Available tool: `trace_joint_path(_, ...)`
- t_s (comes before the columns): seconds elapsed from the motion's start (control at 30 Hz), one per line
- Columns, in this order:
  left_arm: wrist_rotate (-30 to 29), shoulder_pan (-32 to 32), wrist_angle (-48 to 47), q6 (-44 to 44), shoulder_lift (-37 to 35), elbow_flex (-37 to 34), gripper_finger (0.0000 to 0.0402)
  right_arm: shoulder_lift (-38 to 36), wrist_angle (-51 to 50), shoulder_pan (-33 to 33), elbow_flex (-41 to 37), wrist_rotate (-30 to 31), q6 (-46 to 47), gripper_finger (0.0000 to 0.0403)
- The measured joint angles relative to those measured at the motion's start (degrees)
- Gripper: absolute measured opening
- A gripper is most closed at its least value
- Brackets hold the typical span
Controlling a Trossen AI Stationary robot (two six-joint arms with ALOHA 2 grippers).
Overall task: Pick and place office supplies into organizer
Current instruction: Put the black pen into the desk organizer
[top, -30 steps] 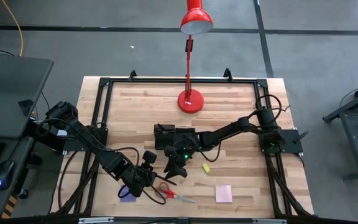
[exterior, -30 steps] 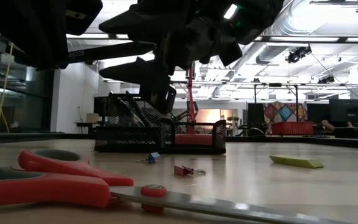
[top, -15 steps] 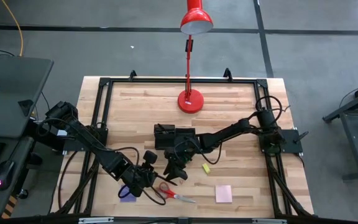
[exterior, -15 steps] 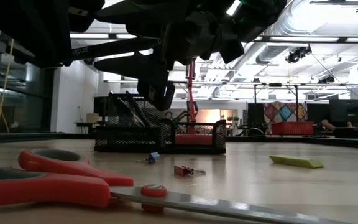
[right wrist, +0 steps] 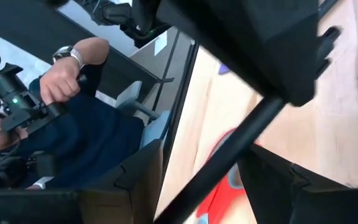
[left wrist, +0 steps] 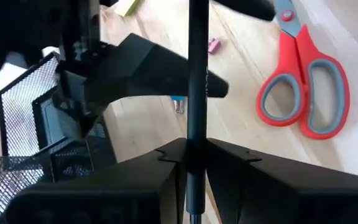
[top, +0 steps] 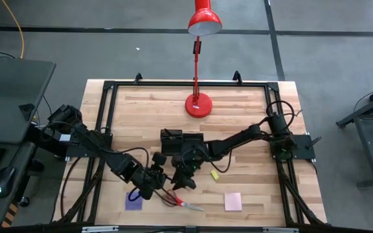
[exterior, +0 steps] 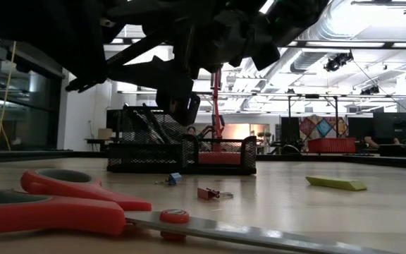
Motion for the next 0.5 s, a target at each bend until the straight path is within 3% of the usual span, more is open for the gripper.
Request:
trace_joint_path(0.17, 0.03, 0.28, -0.1, 0.54, 0.0, -0.02, 0.0021, 0.0, -1.4, 0.25, 0.0, 1.13, -0.56, 0.0196)
trace_joint_path(0.3, -0.23, 0.28, -0.06, 0.26, 0.0, -0.02, 0.0039, -0.02, -2.22, 0.23, 0.0, 1.56, -0.79, 0.0182)
trace_joint_path(0.5, -0.54, 0.28, 0.31, 0.28, 0.0, -0.02, 0.0053, -0.02, -2.56, 0.21, 0.0, 1.59, -1.78, 0.01)
